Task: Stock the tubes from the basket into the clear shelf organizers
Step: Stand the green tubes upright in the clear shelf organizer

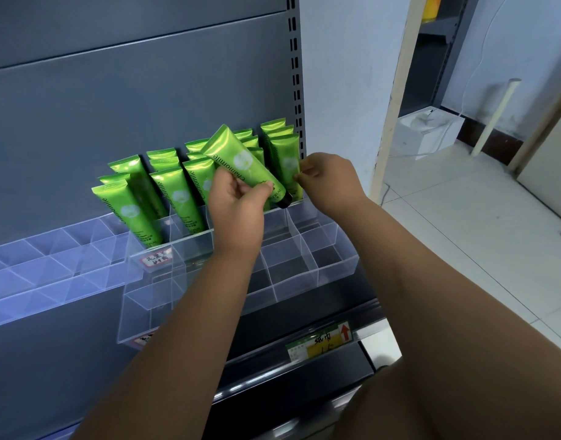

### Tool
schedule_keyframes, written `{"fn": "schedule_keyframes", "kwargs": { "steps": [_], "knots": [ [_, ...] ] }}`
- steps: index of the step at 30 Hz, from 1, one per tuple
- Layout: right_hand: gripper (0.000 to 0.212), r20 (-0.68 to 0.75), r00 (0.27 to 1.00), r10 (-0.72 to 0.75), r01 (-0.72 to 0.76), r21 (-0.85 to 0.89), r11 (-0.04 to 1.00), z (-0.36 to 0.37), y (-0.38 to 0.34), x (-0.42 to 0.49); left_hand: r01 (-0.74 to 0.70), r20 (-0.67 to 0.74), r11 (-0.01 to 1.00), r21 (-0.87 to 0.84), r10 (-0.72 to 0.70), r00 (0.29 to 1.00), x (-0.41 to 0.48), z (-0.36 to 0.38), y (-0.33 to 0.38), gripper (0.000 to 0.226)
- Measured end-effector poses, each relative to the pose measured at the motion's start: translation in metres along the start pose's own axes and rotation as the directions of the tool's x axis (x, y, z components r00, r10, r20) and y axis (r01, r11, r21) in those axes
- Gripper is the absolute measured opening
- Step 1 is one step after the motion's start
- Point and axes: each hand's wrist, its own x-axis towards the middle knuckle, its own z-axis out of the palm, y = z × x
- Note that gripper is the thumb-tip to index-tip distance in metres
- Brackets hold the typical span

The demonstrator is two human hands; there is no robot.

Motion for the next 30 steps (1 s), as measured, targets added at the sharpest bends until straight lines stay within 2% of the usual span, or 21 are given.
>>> {"fn": "schedule_keyframes", "kwargs": {
  "steps": [5, 12, 30],
  "knots": [
    [0.019, -0.003, 1.0, 0.019, -0.018, 0.065, 0.998, -0.0019, 0.0009, -0.0015, -0.012, -0.005, 0.998, 0.065, 0.012, 1.0, 0.0009, 0.0028, -0.001, 0.021],
    [0.015, -0.001, 1.0, 0.026, -0.026, 0.111, 0.993, -0.004, -0.0029, -0.0042, -0.043, -0.022, 0.991, 0.125, 0.046, 0.999, 0.0031, 0.005, -0.002, 0.027],
    [0.024, 0.0, 1.0, 0.006, -0.006, 0.07, 0.998, -0.0045, -0.0023, -0.0069, -0.068, 0.064, 0.965, 0.254, 0.054, 0.996, 0.0009, 0.0074, -0.0036, 0.031]
  ]
}}
